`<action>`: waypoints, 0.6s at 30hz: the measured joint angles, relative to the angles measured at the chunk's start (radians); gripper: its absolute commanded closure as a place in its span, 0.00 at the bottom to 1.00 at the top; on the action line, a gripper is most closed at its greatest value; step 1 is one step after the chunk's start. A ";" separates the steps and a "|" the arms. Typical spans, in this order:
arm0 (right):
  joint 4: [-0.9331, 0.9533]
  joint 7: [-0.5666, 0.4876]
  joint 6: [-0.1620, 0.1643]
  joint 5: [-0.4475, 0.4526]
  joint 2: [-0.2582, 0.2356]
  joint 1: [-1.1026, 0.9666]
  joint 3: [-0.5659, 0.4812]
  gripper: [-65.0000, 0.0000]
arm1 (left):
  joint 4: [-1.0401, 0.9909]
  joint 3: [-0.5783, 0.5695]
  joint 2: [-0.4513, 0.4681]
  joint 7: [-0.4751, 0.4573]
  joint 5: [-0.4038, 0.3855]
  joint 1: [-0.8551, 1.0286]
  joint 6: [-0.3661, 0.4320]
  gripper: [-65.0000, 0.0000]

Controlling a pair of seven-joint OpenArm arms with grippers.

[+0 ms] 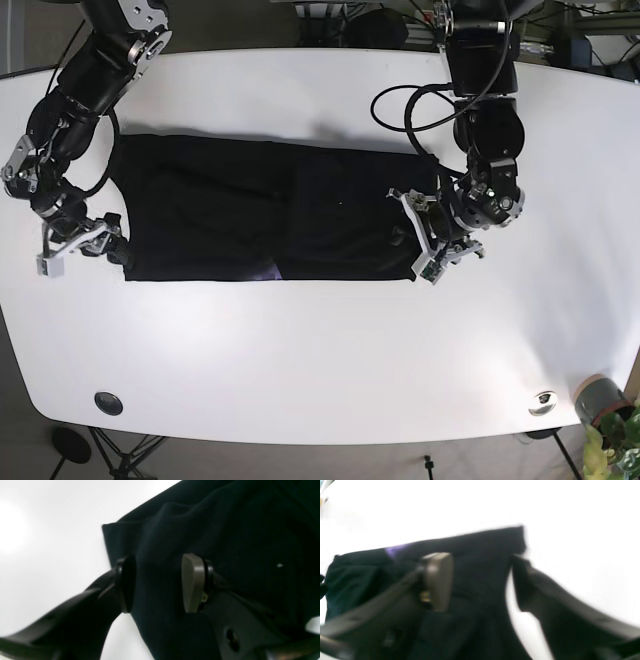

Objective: Fold the T-shirt properly
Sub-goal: 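Grasp the strip's end with the right gripper and the middle with the left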

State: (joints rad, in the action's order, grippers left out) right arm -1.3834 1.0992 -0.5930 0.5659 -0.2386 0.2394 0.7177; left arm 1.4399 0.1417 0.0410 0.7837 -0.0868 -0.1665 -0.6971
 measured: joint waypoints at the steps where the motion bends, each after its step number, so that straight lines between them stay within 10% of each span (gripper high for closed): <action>1: 0.015 0.003 0.001 -0.002 -0.010 -0.001 0.019 0.25 | -0.023 0.001 0.001 0.000 0.002 -0.006 0.000 0.66; 6: 0.061 -0.007 0.001 -0.001 -0.041 -0.010 0.103 0.23 | -0.105 0.000 0.001 -0.017 0.003 -0.024 0.000 0.86; 18: 0.246 -0.003 -0.093 -0.005 -0.082 -0.024 0.192 0.23 | -0.254 0.002 0.037 -0.143 -0.038 -0.044 -0.007 0.87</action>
State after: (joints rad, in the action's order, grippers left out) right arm -1.1370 1.0966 -0.6857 0.5610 -0.3210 0.2153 0.9100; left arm 1.1862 0.1432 0.0784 0.6411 -0.1249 -0.2108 -0.7044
